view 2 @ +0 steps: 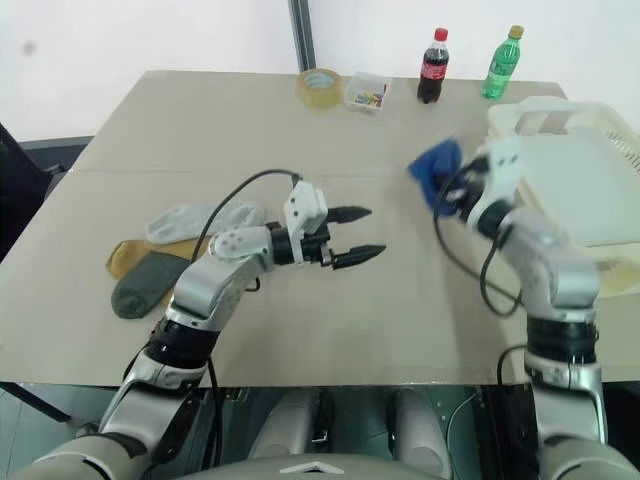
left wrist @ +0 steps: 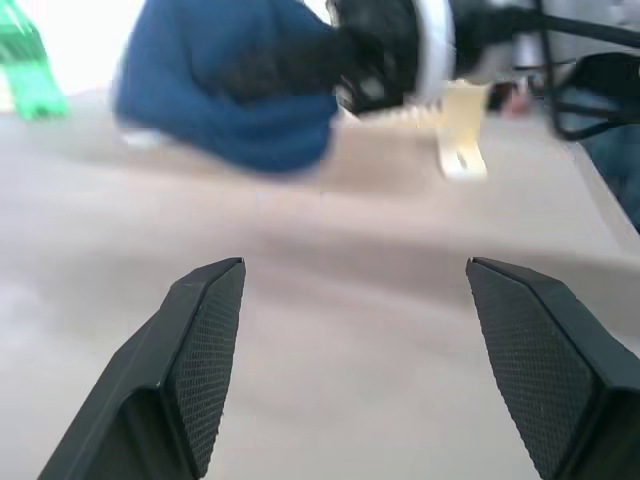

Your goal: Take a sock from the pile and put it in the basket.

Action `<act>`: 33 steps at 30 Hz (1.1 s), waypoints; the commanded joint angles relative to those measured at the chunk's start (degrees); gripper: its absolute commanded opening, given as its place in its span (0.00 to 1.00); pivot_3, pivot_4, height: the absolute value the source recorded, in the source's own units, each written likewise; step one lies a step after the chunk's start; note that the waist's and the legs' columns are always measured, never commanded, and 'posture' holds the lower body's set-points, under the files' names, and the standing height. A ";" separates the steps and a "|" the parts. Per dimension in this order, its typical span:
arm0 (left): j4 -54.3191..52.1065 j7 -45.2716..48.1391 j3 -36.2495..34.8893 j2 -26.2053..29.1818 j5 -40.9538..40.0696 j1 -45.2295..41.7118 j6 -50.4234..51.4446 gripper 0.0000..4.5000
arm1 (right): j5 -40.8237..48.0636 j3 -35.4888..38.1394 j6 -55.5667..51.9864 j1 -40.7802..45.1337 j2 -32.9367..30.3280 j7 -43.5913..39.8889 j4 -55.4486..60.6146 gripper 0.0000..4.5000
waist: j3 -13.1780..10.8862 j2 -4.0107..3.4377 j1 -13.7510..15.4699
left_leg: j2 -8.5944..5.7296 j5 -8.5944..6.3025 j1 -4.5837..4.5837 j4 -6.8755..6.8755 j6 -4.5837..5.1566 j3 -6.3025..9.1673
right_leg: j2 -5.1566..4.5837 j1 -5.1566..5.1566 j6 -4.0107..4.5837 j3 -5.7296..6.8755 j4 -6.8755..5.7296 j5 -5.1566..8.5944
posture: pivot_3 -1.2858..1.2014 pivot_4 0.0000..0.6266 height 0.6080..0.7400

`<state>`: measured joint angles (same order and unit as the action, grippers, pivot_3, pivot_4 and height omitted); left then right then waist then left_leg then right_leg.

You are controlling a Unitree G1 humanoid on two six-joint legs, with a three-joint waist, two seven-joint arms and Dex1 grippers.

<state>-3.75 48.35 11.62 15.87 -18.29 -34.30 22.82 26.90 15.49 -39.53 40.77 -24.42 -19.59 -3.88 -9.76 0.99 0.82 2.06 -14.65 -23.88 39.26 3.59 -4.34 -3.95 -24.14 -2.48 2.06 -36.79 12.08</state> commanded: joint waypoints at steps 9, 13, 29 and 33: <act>2.84 -9.40 -2.71 -8.22 1.02 -7.33 -2.95 0.84 | -11.35 7.25 27.50 33.33 -10.58 17.47 -61.22 0.05 | -0.04 -0.05 -0.67 | -0.20 0.14 -0.06 -0.52 -0.23 -0.44 | -0.02 -0.30 -0.01 -0.36 0.18 0.00 | 0.52 0.24 1.00; 2.24 -11.01 -2.83 -9.22 1.04 -7.30 -2.99 0.84 | -9.74 10.41 29.36 34.23 -10.77 18.31 -68.96 0.05 | -0.04 -0.05 -1.33 | -0.06 0.16 -0.12 -0.67 -0.25 -0.65 | -0.06 -0.49 -0.02 -0.53 0.20 -0.01 | 0.52 0.24 1.00; 5.62 -15.94 -6.57 -8.64 3.39 -6.79 -9.86 0.84 | -7.43 9.66 29.39 23.39 -10.93 6.97 -47.62 0.98 | -0.05 -0.09 -1.50 | 0.00 0.16 -0.10 -0.67 -0.26 -0.75 | -0.03 -0.60 -0.05 -0.66 0.10 -0.02 | 0.52 0.24 1.00; 8.05 -13.67 -9.42 -4.79 2.48 -7.07 -11.09 0.84 | -1.04 7.49 16.35 6.18 -10.02 1.88 -14.84 0.98 | -0.04 -0.10 -1.35 | 0.08 0.17 -0.13 -0.69 -0.28 -0.62 | -0.01 -0.60 -0.04 -0.54 0.05 -0.01 | 0.52 0.24 1.00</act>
<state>4.26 33.71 4.07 10.00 -15.44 -40.38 13.32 22.98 23.87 -17.97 51.08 -33.89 -15.82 -32.53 -9.80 0.89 -0.53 2.15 -14.48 -24.01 38.59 3.31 -4.98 -3.96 -24.75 -2.52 1.52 -36.75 12.07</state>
